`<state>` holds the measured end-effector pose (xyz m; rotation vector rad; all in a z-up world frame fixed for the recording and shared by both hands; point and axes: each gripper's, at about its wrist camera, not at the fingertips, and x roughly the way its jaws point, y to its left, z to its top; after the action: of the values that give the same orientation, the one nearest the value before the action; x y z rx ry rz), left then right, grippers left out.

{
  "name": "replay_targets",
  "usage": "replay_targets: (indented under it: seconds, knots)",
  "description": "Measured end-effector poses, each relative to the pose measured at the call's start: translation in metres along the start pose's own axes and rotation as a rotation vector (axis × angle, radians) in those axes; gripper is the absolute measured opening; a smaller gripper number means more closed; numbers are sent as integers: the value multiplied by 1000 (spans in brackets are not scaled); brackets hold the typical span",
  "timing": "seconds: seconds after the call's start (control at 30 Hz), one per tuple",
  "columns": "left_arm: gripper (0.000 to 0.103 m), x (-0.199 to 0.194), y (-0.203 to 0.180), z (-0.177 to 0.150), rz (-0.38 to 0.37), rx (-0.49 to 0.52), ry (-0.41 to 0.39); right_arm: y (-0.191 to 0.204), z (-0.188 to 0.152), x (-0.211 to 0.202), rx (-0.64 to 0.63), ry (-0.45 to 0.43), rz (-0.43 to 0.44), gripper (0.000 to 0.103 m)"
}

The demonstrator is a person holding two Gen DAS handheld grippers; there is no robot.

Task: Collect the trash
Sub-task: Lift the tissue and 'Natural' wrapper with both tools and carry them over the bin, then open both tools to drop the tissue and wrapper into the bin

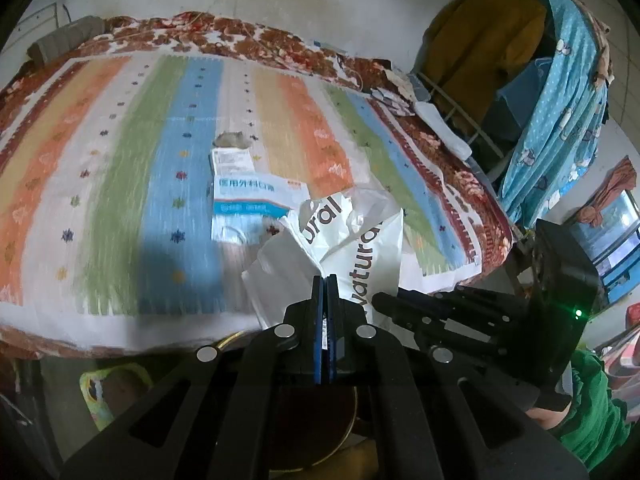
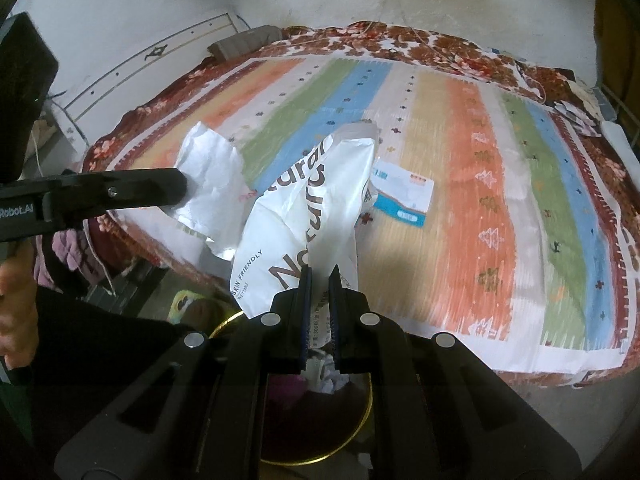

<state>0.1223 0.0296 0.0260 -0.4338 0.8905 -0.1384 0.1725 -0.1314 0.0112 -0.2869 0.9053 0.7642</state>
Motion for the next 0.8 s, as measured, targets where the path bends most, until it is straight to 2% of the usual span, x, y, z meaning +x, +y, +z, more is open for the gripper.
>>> replay_targets:
  seconds: [0.5, 0.8]
  knots:
    - [1, 5, 4, -38, 75, -12, 75, 12, -40, 2, -22, 66, -22, 7]
    - [1, 15, 10, -53, 131, -41, 139, 21, -63, 18, -65, 164, -65, 7]
